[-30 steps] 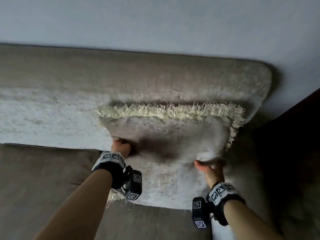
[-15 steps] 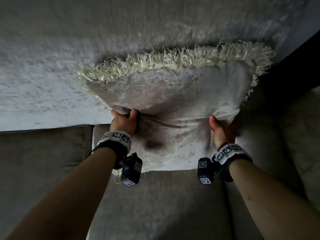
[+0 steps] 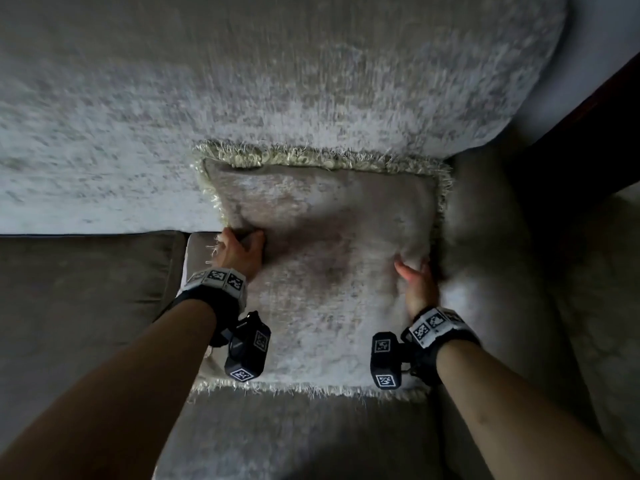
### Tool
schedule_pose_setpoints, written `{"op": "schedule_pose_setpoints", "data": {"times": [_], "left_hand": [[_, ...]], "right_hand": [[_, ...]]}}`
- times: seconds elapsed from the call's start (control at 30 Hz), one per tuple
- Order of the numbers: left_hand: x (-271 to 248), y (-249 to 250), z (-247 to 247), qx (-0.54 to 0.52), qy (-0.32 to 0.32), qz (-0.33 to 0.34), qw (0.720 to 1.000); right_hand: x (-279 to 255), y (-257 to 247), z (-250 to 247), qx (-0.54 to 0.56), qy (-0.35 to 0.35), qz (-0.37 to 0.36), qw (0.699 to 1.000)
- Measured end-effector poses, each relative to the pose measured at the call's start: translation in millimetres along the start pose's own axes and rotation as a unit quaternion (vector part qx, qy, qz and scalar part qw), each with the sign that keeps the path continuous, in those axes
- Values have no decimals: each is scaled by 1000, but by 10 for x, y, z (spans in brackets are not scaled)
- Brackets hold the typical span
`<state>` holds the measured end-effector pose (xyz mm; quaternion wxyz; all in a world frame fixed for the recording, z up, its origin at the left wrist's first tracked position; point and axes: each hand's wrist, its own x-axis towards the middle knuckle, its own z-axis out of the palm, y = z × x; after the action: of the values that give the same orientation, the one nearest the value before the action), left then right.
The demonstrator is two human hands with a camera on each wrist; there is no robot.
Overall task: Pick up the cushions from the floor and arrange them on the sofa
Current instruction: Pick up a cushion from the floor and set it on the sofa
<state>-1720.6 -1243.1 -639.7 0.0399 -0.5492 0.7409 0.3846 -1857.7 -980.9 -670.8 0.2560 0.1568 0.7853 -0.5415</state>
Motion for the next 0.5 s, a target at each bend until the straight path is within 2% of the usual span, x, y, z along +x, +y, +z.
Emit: {"op": "schedule_pose_setpoints", "data": {"times": [0.07, 0.1, 0.17, 0.23, 0.3, 0.37, 0.43, 0.47, 0.5], "left_hand": [[-99, 110, 20, 34, 37, 10, 999], [-151, 228, -4, 41, 61, 36, 997], [-239, 523, -71, 47, 98, 136, 985], [-271, 850, -105, 75, 122, 257, 956], [-277, 1099, -89, 80, 136, 383, 910], [-124, 1036, 94, 114, 116, 472, 867], [61, 602, 379, 223, 82, 472, 849], [176, 296, 479, 273, 83, 436, 853], [313, 15, 511, 301, 94, 369, 874]], "right_hand": [[-117, -140, 39, -94, 44, -18, 994], [-184, -280, 74, -159, 62, -49, 984], [-309, -591, 207, -263, 59, -154, 951], [-425, -971, 421, -285, 53, -298, 909], [-490, -1269, 688, -243, 38, -420, 874], [-309, -1187, 932, -249, -4, -495, 832], [15, -710, 962, -403, -33, -485, 775], [235, -388, 857, -480, -24, -439, 759], [460, -119, 706, -518, -4, -360, 776]]}}
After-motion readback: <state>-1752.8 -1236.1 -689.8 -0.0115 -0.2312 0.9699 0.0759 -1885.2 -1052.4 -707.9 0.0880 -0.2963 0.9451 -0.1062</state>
